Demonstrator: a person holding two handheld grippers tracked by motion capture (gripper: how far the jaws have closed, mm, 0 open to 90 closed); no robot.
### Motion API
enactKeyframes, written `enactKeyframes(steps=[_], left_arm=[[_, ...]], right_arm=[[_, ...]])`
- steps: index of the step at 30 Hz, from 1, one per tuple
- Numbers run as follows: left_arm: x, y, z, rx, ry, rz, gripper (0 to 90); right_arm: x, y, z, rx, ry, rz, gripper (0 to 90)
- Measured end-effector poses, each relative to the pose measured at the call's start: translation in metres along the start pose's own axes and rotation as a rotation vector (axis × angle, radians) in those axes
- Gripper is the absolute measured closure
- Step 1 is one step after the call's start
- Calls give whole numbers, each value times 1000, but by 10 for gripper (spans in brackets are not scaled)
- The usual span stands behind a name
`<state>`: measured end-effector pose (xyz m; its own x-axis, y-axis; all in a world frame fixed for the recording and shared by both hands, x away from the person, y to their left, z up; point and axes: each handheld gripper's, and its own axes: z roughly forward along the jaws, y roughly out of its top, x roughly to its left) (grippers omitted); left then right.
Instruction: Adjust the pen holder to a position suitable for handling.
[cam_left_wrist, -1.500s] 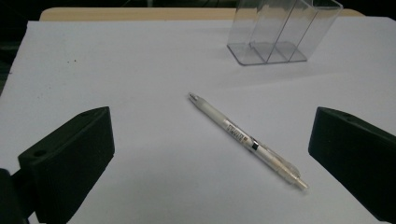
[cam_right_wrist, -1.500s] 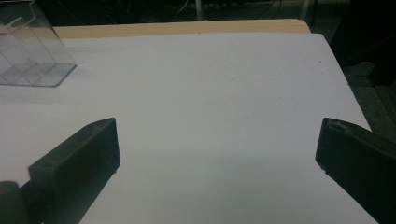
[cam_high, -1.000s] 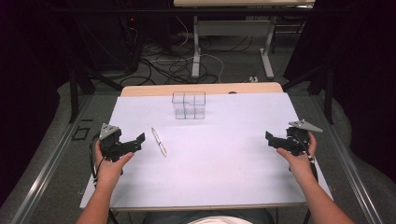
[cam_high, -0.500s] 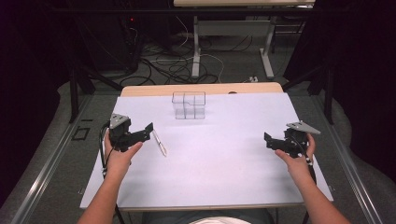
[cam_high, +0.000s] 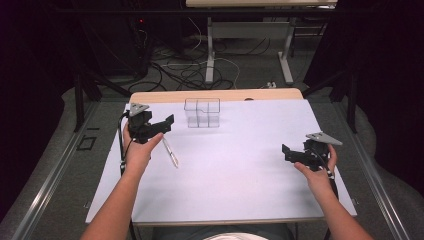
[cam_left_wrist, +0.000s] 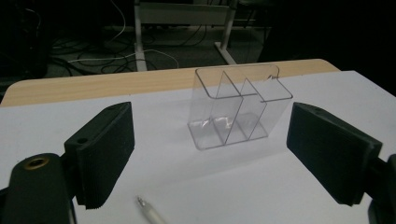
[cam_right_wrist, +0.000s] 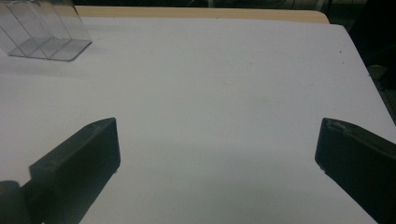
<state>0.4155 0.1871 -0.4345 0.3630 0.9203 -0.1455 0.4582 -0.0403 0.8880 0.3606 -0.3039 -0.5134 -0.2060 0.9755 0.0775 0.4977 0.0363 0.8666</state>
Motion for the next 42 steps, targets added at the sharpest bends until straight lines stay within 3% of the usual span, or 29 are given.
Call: enactKeyframes(steps=[12, 26, 36, 42], left_arm=[[-11, 30, 22, 6, -9, -5, 158], [-14, 52, 45, 13, 37, -19, 257], [-20, 59, 66, 41, 64, 49, 359], [-26, 58, 80, 41, 63, 57, 376]], right_arm=[[-1, -1, 0, 5, 3, 3, 0], [-2, -3, 0, 10, 5, 16, 0], [-1, -3, -1, 11, 7, 23, 0], [-1, -4, 1, 13, 9, 26, 0]])
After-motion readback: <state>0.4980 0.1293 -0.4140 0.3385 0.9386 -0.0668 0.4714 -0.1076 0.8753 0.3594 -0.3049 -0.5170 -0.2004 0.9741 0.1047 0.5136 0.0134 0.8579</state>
